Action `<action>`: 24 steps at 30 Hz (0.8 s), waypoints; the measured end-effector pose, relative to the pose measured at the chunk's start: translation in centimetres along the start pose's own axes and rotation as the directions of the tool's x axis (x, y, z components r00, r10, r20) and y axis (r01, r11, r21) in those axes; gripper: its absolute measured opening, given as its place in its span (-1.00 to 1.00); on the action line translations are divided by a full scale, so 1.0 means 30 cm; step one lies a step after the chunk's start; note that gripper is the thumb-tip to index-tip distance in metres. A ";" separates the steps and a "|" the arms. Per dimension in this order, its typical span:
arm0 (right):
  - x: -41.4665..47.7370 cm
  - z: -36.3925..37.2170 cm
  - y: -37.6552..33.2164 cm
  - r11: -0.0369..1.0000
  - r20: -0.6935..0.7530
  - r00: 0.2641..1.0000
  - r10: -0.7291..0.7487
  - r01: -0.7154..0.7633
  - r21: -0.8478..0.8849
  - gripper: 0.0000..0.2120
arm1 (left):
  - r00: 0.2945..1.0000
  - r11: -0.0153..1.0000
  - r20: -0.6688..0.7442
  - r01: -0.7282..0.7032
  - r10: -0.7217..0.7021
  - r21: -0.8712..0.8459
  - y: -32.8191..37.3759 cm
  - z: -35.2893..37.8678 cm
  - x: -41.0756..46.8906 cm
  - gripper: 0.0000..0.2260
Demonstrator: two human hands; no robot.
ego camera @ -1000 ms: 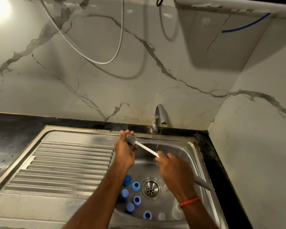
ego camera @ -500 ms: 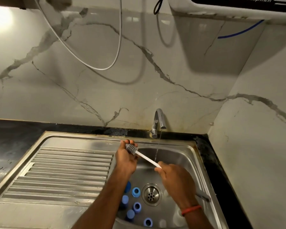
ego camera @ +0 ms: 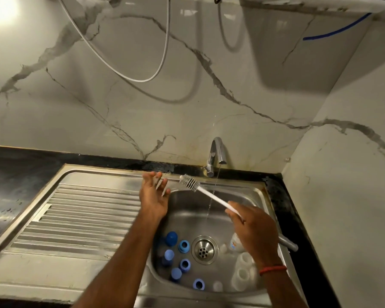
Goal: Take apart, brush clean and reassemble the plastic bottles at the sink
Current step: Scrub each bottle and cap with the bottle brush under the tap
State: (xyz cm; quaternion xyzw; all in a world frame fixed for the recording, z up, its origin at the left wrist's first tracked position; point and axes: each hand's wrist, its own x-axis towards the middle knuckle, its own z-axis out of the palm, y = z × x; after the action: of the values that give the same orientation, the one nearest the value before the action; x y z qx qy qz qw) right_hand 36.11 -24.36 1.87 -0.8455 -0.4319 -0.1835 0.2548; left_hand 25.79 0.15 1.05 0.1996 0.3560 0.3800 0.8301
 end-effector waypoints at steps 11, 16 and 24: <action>-0.003 0.049 -0.072 0.902 0.206 0.963 0.174 -0.240 0.359 -0.94 | 0.935 0.995 0.353 -0.007 -0.029 0.100 -0.090 0.035 -0.045 -0.77; 0.014 0.054 -0.095 0.901 0.242 0.955 0.170 -0.250 0.354 -0.87 | 0.952 0.997 0.306 -0.038 0.017 0.065 -0.130 0.055 -0.076 -0.80; 0.000 0.072 -0.088 0.868 0.325 0.928 0.181 -0.306 0.392 -0.87 | 0.942 0.999 0.335 0.035 -0.029 -0.012 -0.137 0.060 -0.085 -0.66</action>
State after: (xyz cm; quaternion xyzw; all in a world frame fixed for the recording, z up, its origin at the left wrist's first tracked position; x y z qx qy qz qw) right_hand 34.14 -21.76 0.85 -0.8322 -0.3819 0.0719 0.3955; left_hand 27.98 -4.53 0.91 0.2480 0.2095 0.3300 0.8864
